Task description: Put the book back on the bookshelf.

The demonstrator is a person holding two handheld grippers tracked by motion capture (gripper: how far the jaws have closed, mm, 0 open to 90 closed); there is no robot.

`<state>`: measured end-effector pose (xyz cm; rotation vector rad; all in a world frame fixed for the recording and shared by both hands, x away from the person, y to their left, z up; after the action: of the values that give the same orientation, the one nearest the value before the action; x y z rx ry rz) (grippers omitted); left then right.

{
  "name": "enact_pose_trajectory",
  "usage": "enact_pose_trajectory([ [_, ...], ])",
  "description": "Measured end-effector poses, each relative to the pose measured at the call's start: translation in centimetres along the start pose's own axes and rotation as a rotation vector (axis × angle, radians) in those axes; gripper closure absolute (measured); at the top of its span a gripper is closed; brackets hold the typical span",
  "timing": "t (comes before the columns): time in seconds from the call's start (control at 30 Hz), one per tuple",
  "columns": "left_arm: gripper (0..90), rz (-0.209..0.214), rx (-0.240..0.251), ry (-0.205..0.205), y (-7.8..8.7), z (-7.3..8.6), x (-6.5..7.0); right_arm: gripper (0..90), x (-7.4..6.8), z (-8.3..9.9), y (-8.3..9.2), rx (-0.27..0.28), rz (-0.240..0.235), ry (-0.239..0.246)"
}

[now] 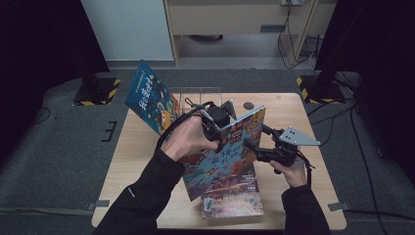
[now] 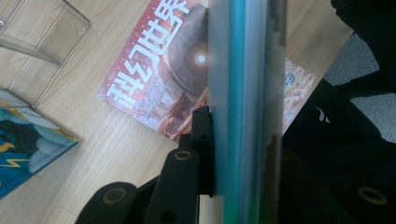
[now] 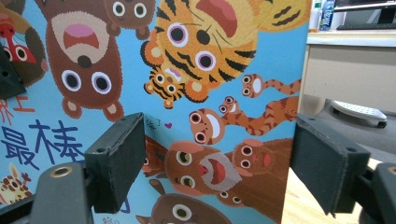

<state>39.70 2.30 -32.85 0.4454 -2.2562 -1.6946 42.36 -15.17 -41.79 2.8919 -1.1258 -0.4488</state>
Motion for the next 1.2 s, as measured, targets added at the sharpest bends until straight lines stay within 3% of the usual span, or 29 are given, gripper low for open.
enact_pose_trajectory([
  [0.27,80.3,-0.006,0.066,0.028,0.6,1.3,-0.3,21.8,0.5,-0.6,0.9,0.031,-0.008,-0.027],
  [0.4,80.3,-0.004,0.111,0.052,1.2,2.2,-0.7,21.8,1.2,-0.4,1.4,0.03,0.012,-0.041],
  [0.77,80.4,-0.048,0.155,0.106,4.1,4.5,-1.7,22.2,2.7,0.5,2.2,0.007,0.061,-0.059],
  [1.0,80.4,-0.102,0.2,0.186,6.5,6.9,-3.5,22.4,3.3,1.1,2.2,-0.014,0.081,-0.063],
  [1.2,80.4,-0.135,0.233,0.277,8.0,8.8,-5.3,22.4,3.7,1.9,2.0,-0.049,0.1,-0.056],
])
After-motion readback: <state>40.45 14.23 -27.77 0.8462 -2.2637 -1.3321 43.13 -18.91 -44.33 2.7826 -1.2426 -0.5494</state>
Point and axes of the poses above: each handheld gripper's, and its own axes: y roughly backward along the jaws, z roughly out of its underside, x roughly to its right, the point moved 6 cm from there along -y, roughly forward along the jaws, and after that the axes turned 11 degrees about -y, right-handed, at the moved point
